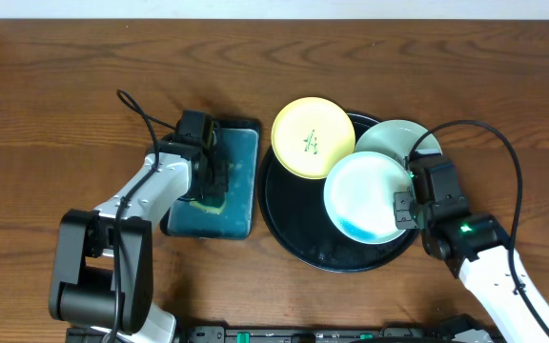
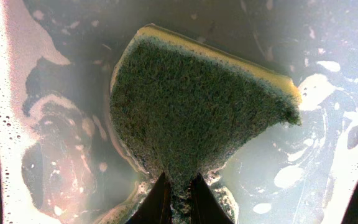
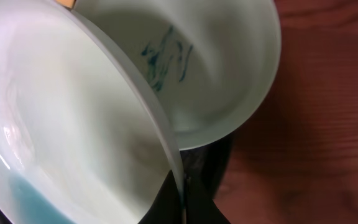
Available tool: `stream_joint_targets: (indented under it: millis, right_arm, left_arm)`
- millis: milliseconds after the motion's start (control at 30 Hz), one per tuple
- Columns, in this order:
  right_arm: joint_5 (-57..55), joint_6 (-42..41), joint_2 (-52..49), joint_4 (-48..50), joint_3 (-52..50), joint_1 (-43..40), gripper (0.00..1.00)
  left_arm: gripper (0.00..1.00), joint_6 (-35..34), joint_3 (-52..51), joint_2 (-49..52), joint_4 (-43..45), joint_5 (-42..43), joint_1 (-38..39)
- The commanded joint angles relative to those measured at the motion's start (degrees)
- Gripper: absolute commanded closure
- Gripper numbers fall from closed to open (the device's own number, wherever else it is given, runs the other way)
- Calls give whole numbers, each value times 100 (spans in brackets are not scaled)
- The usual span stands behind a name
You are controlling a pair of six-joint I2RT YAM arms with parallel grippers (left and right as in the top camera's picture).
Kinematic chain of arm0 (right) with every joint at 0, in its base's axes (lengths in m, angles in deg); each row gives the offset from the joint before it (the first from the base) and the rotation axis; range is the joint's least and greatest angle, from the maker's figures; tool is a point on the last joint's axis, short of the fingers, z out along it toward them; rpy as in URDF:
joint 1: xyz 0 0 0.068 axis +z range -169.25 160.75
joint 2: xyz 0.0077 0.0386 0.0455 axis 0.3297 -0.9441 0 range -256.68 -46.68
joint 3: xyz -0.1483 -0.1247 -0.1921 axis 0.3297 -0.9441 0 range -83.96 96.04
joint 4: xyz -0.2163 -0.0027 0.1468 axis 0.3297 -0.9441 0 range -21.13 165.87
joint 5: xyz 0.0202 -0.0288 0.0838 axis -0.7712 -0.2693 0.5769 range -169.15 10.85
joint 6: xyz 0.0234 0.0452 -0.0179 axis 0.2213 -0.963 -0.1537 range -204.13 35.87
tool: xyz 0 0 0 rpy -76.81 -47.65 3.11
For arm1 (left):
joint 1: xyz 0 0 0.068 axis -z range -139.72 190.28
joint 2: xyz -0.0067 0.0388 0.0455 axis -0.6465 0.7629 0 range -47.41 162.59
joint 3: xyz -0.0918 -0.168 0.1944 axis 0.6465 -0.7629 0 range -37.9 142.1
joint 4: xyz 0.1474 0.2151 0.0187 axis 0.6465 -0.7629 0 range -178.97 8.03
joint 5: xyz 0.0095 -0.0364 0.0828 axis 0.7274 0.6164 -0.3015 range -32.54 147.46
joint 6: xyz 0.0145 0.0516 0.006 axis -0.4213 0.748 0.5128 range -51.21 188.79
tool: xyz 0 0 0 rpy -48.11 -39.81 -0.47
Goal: Clean dirty plates on tray and stack at the side
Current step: 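Lift the cleaned pale green plate off the tray with the right gripper, move it right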
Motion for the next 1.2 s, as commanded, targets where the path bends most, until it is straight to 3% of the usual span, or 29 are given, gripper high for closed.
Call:
stream_joint_targets:
  millis: [0,500,700,867,1167]
  right_arm:
    - [-811,-57,50,13,326,269,99]
    - [-2900,931,48,407,544,1655,99]
    - [-4004,1971,48,992,544,2291,99]
    - [-4260,2671,13,1427,544,2673,99]
    - [-4704,2710,-118,1539,544,2861,99]
  left_arm:
    - [92,-28,-83,273,-55,-7,-13]
    - [92,-26,-83,273,-55,-7,-13]
    - [92,-26,-83,273,-55,-7,-13]
    - [92,-28,-83,273,-55,-7,-13]
    - [92,-26,-83,273,-52,-7,-13]
